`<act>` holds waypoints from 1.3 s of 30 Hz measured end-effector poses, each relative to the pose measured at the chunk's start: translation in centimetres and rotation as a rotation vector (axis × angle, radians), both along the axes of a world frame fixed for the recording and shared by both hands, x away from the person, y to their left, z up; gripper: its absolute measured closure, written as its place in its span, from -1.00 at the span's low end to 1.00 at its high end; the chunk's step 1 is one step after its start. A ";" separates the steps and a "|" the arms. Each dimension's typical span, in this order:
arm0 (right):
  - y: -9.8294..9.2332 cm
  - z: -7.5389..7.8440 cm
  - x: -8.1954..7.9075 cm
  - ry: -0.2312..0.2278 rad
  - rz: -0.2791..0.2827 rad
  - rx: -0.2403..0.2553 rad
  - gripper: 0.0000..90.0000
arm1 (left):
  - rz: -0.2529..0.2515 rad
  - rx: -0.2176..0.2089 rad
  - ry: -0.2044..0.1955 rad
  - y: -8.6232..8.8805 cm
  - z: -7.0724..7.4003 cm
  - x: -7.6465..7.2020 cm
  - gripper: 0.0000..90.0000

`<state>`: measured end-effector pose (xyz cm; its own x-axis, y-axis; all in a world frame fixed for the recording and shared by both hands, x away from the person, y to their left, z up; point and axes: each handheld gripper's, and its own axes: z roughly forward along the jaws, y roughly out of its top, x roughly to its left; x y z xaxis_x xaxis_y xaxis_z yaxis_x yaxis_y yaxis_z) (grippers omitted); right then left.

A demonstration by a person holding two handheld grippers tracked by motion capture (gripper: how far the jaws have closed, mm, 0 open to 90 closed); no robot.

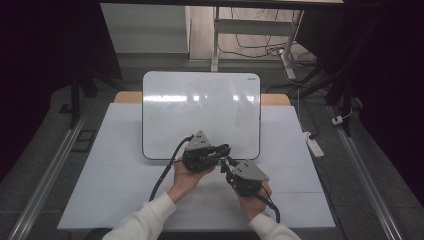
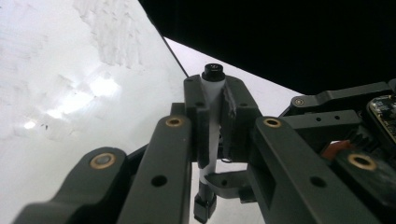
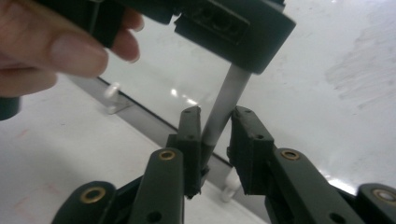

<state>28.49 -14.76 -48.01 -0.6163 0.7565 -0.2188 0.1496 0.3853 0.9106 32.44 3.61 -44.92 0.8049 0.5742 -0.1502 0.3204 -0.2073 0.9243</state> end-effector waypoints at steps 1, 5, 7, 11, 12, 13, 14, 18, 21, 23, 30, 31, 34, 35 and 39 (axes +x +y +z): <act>0.0 0.0 0.1 0.006 -0.003 -0.001 0.67 | 0.004 -0.002 0.002 0.0 -0.1 0.0 0.82; -0.3 0.1 0.5 0.020 -0.016 0.004 0.75 | 0.009 -0.013 0.008 0.0 -0.2 0.0 0.81; -0.5 0.2 0.7 0.020 -0.025 0.005 0.79 | 0.007 -0.017 0.005 0.1 -0.2 0.0 0.81; -0.9 0.5 0.8 0.015 -0.012 0.001 0.80 | -0.015 -0.038 0.008 0.3 -0.1 -0.1 0.77; -0.9 0.6 0.8 0.014 -0.006 0.001 0.80 | -0.021 -0.044 0.013 0.4 0.0 -0.1 0.70; -0.9 0.8 0.8 0.012 -0.005 0.006 0.80 | -0.024 -0.043 0.014 0.6 0.1 -0.2 0.55; -1.0 1.0 0.9 0.010 -0.004 0.009 0.80 | -0.022 -0.041 0.012 1.0 0.2 -0.3 0.43; -2.0 2.3 1.5 0.021 -0.010 0.045 0.80 | 0.009 0.025 -0.008 3.5 0.3 -0.9 0.13; -3.0 3.7 2.8 0.051 -0.023 0.082 0.80 | 0.048 0.082 0.027 5.7 -0.3 -1.2 0.00; -3.5 4.8 3.9 0.064 -0.032 0.106 0.80 | 0.075 0.118 0.045 7.2 -0.9 -1.7 -0.07; -4.5 8.9 8.2 0.088 -0.086 0.129 0.80 | 0.145 0.205 0.083 11.9 -2.0 -4.0 -0.23; -4.7 9.4 8.9 0.098 -0.093 0.136 0.80 | 0.155 0.208 0.091 12.5 -2.1 -4.3 -0.25; -4.9 10.7 10.7 0.122 -0.116 0.130 0.80 | 0.191 0.210 0.110 14.6 -2.6 -5.2 -0.27; -4.9 11.0 11.3 0.126 -0.126 0.128 0.80 | 0.201 0.208 0.118 15.3 -2.8 -5.5 -0.28; -5.0 11.9 13.7 0.163 -0.169 0.120 0.80 | 0.242 0.198 0.152 17.6 -3.8 -6.4 -0.29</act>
<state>42.19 -19.78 -36.13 -0.4985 0.8664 -0.0292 0.3512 0.2326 0.9070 26.08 21.17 -48.69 0.6187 0.7758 -0.1243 0.5132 -0.2792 0.8116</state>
